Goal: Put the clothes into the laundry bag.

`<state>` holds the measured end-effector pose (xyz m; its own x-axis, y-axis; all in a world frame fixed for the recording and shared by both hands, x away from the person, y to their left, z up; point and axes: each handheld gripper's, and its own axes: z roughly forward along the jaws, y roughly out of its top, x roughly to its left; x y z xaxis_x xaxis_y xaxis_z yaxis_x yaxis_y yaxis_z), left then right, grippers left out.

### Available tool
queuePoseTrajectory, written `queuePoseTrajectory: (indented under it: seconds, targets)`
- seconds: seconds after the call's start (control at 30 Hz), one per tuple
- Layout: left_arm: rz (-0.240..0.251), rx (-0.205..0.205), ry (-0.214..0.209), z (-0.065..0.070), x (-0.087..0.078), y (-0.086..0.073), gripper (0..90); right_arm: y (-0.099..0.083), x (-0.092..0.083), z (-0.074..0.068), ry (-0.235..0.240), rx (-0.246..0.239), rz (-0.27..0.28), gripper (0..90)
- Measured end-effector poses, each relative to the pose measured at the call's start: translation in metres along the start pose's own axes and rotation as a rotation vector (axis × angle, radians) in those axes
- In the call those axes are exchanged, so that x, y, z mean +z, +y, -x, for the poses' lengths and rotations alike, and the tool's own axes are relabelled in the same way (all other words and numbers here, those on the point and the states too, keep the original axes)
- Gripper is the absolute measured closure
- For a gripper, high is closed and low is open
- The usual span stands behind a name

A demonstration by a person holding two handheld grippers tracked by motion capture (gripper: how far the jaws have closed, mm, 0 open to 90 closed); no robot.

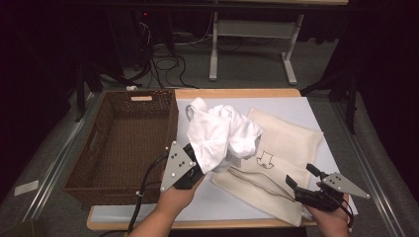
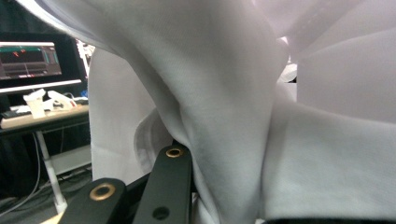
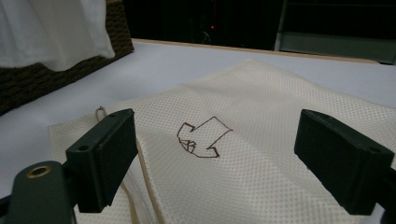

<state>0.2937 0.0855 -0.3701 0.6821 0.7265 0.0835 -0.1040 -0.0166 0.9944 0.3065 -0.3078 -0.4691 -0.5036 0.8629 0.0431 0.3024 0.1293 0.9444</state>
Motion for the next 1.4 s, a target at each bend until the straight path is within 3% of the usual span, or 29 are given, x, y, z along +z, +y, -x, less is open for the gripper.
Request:
queuePoseTrajectory:
  seconds: [0.1,0.23,0.33,0.53,0.6,0.7,0.83,0.97,1.03,1.17,1.27,1.33,1.4]
  targets:
    - [-0.006,-0.017,-0.008,0.003,-0.011,-0.009,78.0,-0.001,0.001,0.0,0.005,-0.007,-0.006,14.9]
    - [-0.026,-0.01,-0.01,0.009,-0.028,-0.019,77.9,-0.002,0.003,-0.001,0.01,-0.01,-0.012,15.4]
    - [-0.027,-0.036,-0.014,0.011,-0.037,-0.029,77.9,-0.002,0.005,-0.004,0.016,-0.02,-0.025,16.1]
    - [0.004,-0.061,-0.021,0.018,-0.051,-0.053,77.9,-0.003,0.013,-0.017,0.041,-0.042,-0.085,21.6]
    - [-0.012,-0.068,-0.038,0.014,-0.054,-0.054,77.9,-0.002,0.019,-0.023,0.046,-0.056,-0.122,23.0]
    - [0.002,-0.1,-0.022,0.007,-0.061,-0.055,77.9,-0.001,0.031,-0.032,0.049,-0.071,-0.172,24.0]
    - [0.007,-0.095,-0.012,0.003,-0.064,-0.055,77.8,0.002,0.047,-0.039,0.053,-0.099,-0.204,23.0]
    - [-0.001,-0.081,-0.005,0.001,-0.066,-0.056,77.6,0.011,0.062,-0.04,0.06,-0.115,-0.232,25.3]
    - [-0.007,-0.079,-0.005,0.001,-0.066,-0.057,77.6,0.015,0.067,-0.039,0.076,-0.093,-0.25,26.7]
    - [-0.011,-0.087,-0.01,0.001,-0.063,-0.058,77.6,0.007,0.063,-0.036,0.075,-0.102,-0.257,29.1]
    - [-0.014,-0.087,-0.008,0.002,-0.062,-0.059,77.4,-0.003,0.057,-0.035,0.078,-0.113,-0.316,35.4]
    - [-0.02,-0.081,-0.004,0.002,-0.063,-0.059,77.5,-0.004,0.053,-0.033,0.051,-0.14,-0.337,45.8]
    - [-0.02,-0.083,0.0,0.002,-0.064,-0.059,77.4,-0.004,0.05,-0.029,0.079,-0.126,-0.335,56.0]
